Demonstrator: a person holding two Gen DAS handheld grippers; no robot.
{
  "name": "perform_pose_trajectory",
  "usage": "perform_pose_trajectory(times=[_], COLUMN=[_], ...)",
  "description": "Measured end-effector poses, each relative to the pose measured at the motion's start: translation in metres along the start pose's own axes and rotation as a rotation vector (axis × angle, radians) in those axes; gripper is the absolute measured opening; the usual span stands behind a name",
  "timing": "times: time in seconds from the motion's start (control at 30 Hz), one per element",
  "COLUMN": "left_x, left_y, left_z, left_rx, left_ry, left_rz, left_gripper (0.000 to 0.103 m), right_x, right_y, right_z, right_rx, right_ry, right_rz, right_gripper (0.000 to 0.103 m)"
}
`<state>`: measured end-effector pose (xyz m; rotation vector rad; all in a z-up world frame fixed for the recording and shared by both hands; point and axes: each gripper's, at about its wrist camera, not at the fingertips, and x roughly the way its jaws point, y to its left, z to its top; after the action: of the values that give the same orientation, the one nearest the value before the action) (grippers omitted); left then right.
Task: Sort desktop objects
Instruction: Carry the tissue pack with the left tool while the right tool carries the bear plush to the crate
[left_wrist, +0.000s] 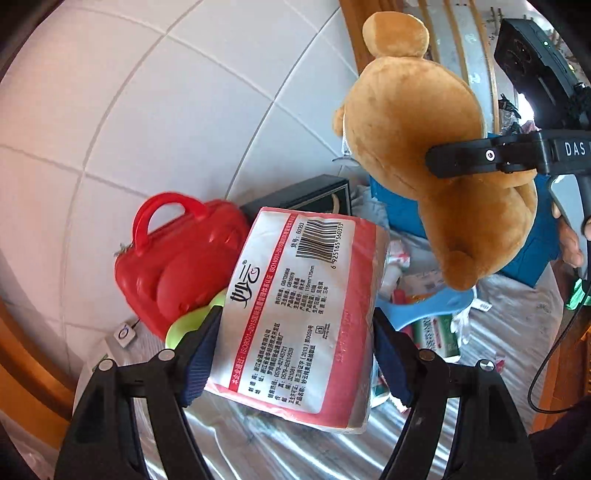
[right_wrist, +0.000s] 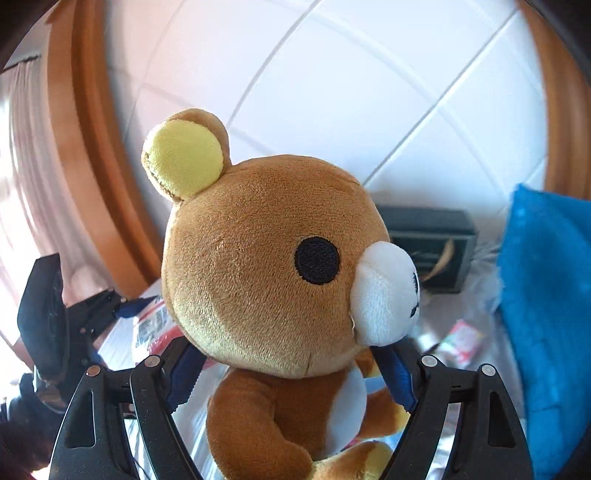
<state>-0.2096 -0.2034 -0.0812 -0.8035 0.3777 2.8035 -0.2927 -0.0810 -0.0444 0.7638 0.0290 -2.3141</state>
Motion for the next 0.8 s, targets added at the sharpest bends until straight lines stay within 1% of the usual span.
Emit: perform_pose_trajectory(times=[0.1,0.17,0.27,0.37,0.57,0.63,0.73,0.77,0.8], left_x=[-0.007,-0.008,0.000,0.017,0.054,0.067,0.088,0.094,0.101], left_y=[-0.042,-0.074,-0.122,-0.172,-0.269,-0.296,-0.331,-0.342,-0.348], left_z=[0.035,0.060,0.097,0.132,0.199,0.216,0.242,0.250,0.259], left_rx=[0.058,0.092,0.100,0.101,0.121,0.132,0.146,0.151,0.158], left_ry=[-0.059,-0.099,-0.138,-0.159,-0.196,-0.199,-0.199,-0.197,-0.196], left_rz=[-0.033,-0.057,-0.104,-0.166,-0.262,-0.280,-0.303,-0.305,-0.307], left_gripper=[0.076,0.076,0.076,0.076,0.076,0.076,0.076,0.076,0.077], right_x=[-0.051,-0.086,-0.135,-0.176,-0.258,-0.290,-0.315,-0.328,-0.332], right_y=[-0.030,-0.050,-0.083,-0.118,-0.202,-0.230,-0.274,-0.286,-0.301], right_z=[0.005,0.006,0.004,0.002,-0.002,-0.010,-0.011,-0.017,-0.017], right_rx=[0.056,0.075,0.089,0.111,0.160,0.182,0.216,0.228,0.244], right_ry=[-0.087,-0.134,-0.186,-0.204,-0.226,-0.234,-0.237,-0.237,-0.235], right_rz=[-0.044,-0.090,-0.169,-0.252,-0.408,-0.445,-0.497,-0.509,-0.522], right_gripper=[0.083,0.083,0.083,0.083,0.083,0.084,0.084,0.084,0.084])
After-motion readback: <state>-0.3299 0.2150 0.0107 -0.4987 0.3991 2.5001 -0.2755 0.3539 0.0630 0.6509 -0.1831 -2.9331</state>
